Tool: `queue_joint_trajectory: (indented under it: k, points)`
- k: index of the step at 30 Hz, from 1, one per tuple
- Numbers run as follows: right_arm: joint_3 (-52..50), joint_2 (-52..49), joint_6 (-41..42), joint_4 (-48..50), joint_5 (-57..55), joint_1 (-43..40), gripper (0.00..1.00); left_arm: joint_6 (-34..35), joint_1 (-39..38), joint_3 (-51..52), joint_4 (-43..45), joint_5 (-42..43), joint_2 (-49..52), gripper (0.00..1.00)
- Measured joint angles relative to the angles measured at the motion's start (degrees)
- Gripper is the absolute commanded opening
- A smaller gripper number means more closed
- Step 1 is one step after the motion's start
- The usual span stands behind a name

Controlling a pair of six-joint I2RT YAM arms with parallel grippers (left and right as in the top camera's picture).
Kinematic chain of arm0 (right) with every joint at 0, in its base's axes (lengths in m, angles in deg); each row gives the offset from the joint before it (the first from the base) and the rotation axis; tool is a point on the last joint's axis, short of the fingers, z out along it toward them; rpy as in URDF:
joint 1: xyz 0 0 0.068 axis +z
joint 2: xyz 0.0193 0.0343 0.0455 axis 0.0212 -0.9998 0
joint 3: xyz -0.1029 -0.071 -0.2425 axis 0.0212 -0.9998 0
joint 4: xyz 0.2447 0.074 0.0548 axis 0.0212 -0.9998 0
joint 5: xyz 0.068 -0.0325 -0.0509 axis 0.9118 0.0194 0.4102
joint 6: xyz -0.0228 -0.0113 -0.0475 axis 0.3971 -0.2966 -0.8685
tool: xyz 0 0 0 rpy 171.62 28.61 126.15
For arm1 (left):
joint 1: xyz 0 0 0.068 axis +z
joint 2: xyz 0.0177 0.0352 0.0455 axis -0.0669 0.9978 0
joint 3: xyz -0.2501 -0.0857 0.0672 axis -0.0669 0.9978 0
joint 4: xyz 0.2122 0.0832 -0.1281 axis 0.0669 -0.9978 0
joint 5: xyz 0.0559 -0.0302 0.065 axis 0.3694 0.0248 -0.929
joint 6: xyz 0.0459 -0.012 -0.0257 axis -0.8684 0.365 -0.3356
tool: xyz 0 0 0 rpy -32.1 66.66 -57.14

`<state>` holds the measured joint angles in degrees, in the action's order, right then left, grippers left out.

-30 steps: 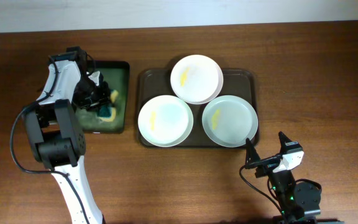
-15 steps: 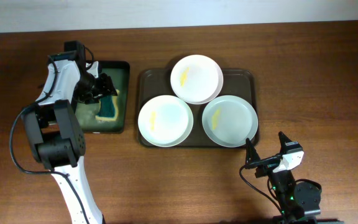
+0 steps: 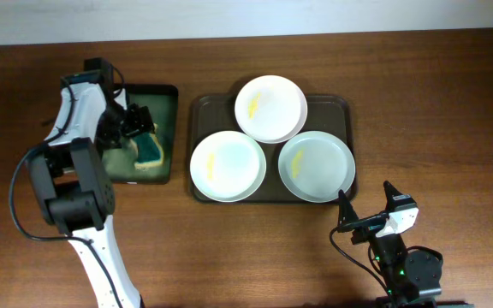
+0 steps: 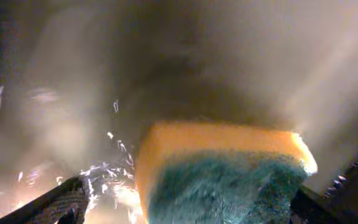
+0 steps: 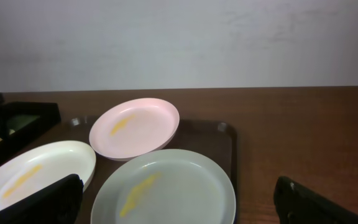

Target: Clean dirty plates on tray and stack at the side

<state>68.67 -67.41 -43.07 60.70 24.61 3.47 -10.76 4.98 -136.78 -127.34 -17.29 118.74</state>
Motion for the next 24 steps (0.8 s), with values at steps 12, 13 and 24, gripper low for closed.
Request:
queue_joint_trajectory:
  k: [12,13,24]
  points:
    - [0.0,0.0,-0.04,0.0,0.0,0.0,0.98,-0.02,1.73,-0.13,-6.25,1.57,0.02,0.89]
    - [0.0,0.0,-0.04,0.0,0.0,0.0,0.98,-0.68,1.73,-0.13,-6.6,1.99,0.02,0.89]
    - [0.0,0.0,-0.07,-0.02,0.0,0.0,0.98,-3.21,1.77,-0.11,-10.34,4.39,0.13,0.92]
